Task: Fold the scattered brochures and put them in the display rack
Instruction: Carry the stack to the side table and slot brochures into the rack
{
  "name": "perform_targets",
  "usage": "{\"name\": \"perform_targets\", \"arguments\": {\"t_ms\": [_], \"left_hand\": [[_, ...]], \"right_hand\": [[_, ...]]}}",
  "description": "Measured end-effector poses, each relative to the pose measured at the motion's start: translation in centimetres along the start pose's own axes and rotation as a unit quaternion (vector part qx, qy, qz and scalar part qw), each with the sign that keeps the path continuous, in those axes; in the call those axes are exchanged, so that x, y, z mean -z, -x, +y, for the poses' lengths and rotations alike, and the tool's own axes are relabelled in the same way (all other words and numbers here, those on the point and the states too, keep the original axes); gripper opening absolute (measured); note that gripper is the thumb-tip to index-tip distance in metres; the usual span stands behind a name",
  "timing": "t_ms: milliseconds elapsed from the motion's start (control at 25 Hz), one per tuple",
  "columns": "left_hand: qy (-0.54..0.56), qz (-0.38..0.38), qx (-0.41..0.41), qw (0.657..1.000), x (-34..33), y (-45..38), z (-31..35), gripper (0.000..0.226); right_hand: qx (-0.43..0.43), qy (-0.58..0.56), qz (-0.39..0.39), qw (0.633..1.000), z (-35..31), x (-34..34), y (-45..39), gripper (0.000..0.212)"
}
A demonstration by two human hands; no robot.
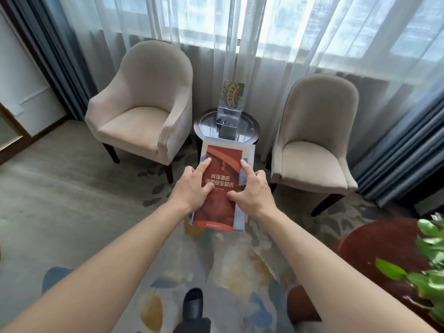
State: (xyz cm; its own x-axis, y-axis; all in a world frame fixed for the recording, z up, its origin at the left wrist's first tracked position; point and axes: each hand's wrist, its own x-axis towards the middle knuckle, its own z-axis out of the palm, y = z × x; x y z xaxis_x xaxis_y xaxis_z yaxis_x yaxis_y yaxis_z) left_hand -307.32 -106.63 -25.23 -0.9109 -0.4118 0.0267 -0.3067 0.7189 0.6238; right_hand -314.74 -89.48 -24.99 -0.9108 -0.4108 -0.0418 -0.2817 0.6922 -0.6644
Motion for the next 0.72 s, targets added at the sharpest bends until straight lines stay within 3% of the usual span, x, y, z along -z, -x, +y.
{"name": "perform_targets", "arguments": {"t_ms": [440, 720], "left_hand": [[-0.027, -0.074, -0.02, 0.997, -0.1, -29.3, -4.5, 0.07], [-0.04, -0.101, 0.012, 0.994, -5.1, -47.7, -7.9, 0.069]], "right_hand": [[-0.067, -0.02, 0.005, 0.998, -2.1, -4.1, -27.4, 0.097], [-0.081, -0.018, -0.029, 0.996, 1.8, -7.6, -46.6, 0.096]]}}
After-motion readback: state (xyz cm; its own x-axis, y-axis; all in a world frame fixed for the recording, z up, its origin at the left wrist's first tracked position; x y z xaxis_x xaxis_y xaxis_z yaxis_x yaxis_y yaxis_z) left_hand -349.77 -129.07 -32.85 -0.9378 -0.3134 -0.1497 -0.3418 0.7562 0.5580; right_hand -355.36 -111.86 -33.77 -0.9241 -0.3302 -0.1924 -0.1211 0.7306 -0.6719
